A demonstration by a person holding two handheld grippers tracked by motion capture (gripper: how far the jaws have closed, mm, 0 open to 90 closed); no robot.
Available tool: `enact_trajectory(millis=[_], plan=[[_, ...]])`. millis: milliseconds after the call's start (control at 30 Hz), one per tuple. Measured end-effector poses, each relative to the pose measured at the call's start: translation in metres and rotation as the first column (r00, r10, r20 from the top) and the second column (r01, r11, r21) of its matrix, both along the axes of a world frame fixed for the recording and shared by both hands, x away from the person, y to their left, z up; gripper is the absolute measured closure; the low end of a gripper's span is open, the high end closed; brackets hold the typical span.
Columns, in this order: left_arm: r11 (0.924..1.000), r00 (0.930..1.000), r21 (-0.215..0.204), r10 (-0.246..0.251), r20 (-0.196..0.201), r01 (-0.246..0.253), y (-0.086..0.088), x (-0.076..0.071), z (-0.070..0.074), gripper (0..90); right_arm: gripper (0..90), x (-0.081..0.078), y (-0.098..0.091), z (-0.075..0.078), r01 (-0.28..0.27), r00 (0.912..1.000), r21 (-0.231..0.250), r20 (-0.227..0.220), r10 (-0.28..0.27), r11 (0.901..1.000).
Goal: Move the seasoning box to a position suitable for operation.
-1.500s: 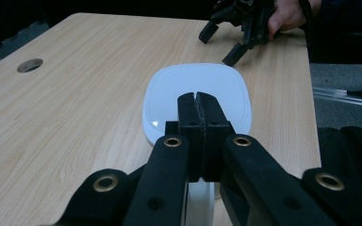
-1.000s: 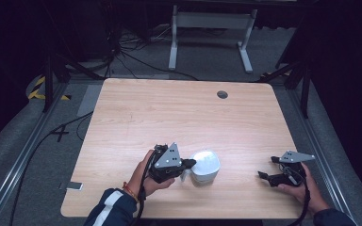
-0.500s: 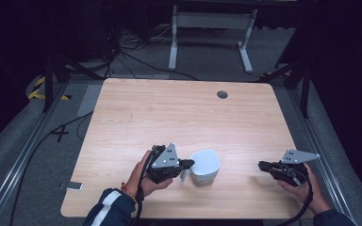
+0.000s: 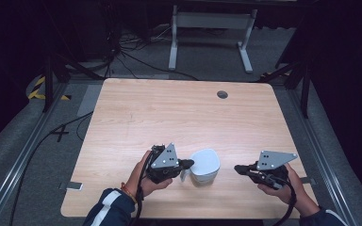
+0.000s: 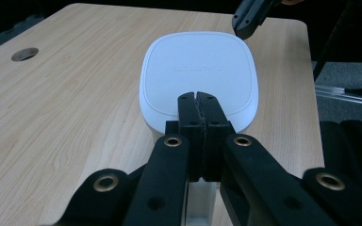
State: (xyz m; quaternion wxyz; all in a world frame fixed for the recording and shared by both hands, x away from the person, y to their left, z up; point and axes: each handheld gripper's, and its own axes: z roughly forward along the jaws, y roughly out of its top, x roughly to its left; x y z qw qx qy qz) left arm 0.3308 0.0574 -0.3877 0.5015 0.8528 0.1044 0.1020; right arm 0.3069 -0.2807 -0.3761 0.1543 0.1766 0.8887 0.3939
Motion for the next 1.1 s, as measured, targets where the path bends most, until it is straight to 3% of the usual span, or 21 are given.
enact_trajectory(millis=[300,867,1100], plan=[[1.0,0.9999,0.006,-0.004,0.013,0.004,0.001,-0.001,0.0,90.0,89.3,0.001,0.03,0.01,-0.048,0.9988,-0.045,0.011,0.048,0.9978],[1.0,1.0,-0.002,0.0,0.005,0.0,0.003,0.001,-0.001,90.0,89.5,0.0,0.044,0.014,-0.087,0.996,-0.054,0.016,0.088,0.9947],[0.9999,1.0,-0.01,0.004,0.0,-0.004,0.004,0.001,-0.002,90.0,89.6,0.001,0.045,0.015,-0.077,0.9968,-0.062,0.019,0.078,0.9951]])
